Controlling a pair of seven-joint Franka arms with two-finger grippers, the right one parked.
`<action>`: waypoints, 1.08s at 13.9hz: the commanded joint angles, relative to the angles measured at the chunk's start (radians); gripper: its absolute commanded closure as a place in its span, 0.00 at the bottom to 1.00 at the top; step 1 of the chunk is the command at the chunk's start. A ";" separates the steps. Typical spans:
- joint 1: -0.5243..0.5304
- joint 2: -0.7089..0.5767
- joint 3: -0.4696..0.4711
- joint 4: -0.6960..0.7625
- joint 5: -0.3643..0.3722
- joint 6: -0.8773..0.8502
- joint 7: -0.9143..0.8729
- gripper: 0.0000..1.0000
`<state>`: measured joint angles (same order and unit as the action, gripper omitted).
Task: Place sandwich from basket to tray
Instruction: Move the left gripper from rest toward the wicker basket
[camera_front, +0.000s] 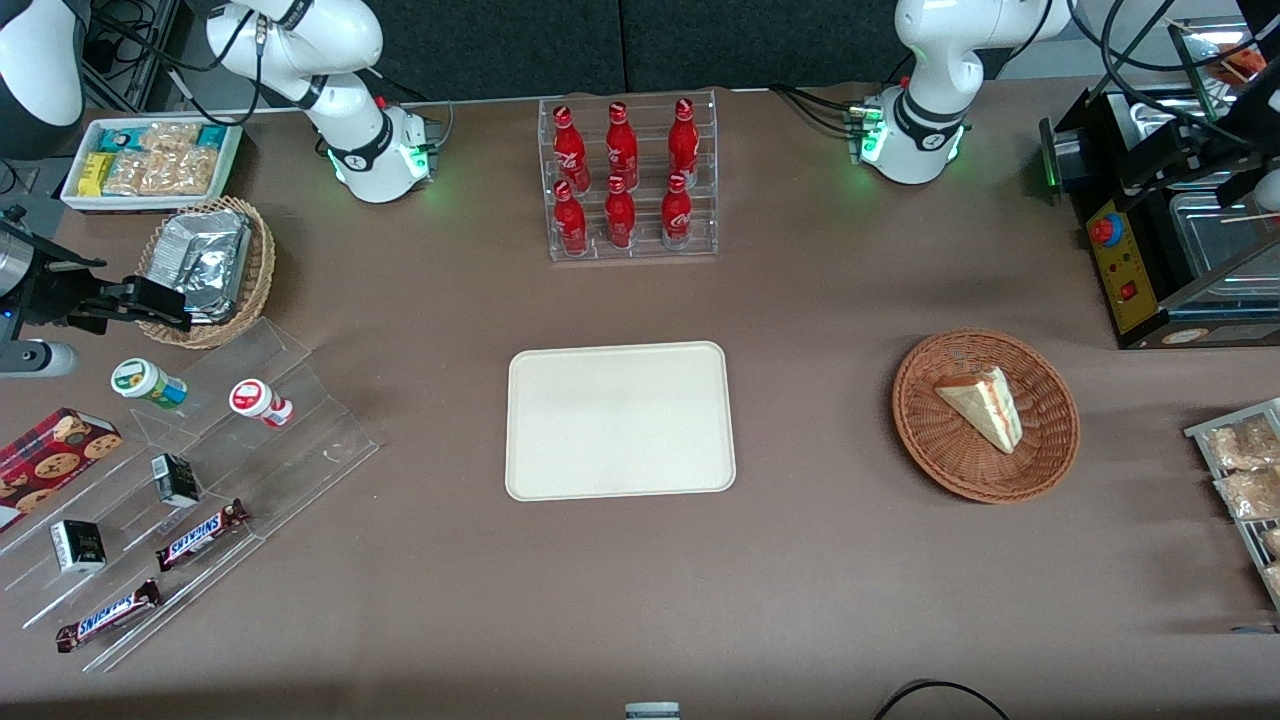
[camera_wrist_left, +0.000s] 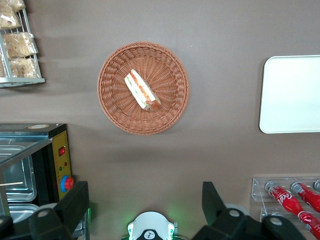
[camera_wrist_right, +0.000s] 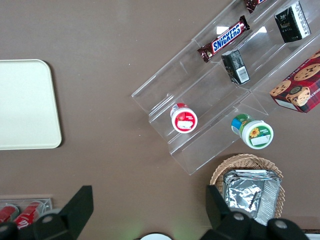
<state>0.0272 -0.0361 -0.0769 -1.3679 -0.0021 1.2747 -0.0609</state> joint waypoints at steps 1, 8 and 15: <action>-0.004 0.016 0.003 0.014 -0.010 -0.029 0.018 0.00; 0.002 0.151 0.005 -0.006 0.085 -0.014 -0.066 0.00; 0.048 0.059 0.019 -0.392 0.079 0.338 -0.338 0.00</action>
<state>0.0581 0.1274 -0.0553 -1.5946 0.0751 1.5165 -0.3269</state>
